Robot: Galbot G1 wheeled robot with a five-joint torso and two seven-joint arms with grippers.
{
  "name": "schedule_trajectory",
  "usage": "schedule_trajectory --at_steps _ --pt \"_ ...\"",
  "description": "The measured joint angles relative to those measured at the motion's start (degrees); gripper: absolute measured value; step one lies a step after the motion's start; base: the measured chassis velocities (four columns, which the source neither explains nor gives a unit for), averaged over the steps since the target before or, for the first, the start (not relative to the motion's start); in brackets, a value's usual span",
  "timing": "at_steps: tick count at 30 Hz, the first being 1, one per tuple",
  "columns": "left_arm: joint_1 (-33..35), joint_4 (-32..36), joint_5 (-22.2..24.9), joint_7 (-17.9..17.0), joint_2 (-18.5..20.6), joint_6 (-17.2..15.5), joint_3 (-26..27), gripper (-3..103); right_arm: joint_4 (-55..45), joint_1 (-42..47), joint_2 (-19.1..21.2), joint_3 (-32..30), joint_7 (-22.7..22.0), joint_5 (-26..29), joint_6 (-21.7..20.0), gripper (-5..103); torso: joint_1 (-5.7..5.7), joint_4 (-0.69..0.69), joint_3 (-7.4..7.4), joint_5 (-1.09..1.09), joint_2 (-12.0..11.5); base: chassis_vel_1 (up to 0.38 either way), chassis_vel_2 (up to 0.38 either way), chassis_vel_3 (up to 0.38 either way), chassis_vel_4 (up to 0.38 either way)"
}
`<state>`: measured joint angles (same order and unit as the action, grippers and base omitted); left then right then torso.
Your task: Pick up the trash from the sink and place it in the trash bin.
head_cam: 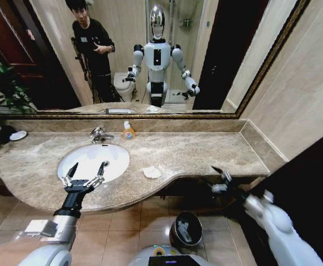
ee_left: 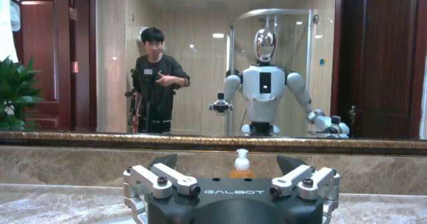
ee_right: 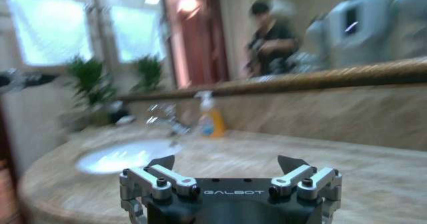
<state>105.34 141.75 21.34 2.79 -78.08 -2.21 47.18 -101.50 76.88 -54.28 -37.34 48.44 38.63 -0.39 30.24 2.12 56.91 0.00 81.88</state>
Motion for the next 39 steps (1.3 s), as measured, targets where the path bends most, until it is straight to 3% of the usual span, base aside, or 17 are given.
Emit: schedule_trajectory --at_steps 4,7,13,20,26,32,39 --pt "0.0 0.0 0.0 0.0 0.0 0.0 0.0 100 0.8 -6.7 8.0 8.6 0.0 -0.8 -1.9 100 0.00 0.00 0.00 -0.01 0.0 0.000 0.000 0.000 0.000" --pt "0.0 0.0 0.0 0.0 0.0 0.0 0.0 100 0.4 -9.3 10.3 11.8 -1.4 -0.9 -3.5 100 0.00 -0.01 0.00 0.00 0.0 0.000 0.000 0.000 0.000" --pt "0.0 0.0 0.0 0.0 0.0 0.0 0.0 100 0.2 -18.7 14.4 24.5 -4.3 -2.0 -8.0 100 0.00 0.00 0.00 -0.02 0.0 0.000 0.000 0.000 0.000" --pt "0.0 0.0 0.0 0.0 0.0 0.0 0.0 100 3.5 -31.6 13.3 37.0 -6.1 -2.4 -9.4 100 0.00 -0.01 0.00 0.01 0.0 0.000 0.000 0.000 0.000" --pt "0.0 0.0 0.0 0.0 0.0 0.0 0.0 100 6.9 -39.2 11.2 43.9 -6.4 -2.5 -9.5 100 0.00 0.01 0.00 0.00 0.0 0.000 0.000 0.000 0.000" --pt "0.0 0.0 0.0 0.0 0.0 0.0 0.0 100 9.5 -44.3 10.3 49.1 -3.4 -2.4 -8.9 100 0.00 -0.01 0.00 0.00 0.0 0.000 0.000 0.000 0.000" --pt "0.0 0.0 0.0 0.0 0.0 0.0 0.0 100 15.8 -49.9 8.1 54.6 4.3 -3.3 -5.0 100 0.00 -0.01 -0.01 -0.01 0.0 0.000 0.000 0.000 0.000"
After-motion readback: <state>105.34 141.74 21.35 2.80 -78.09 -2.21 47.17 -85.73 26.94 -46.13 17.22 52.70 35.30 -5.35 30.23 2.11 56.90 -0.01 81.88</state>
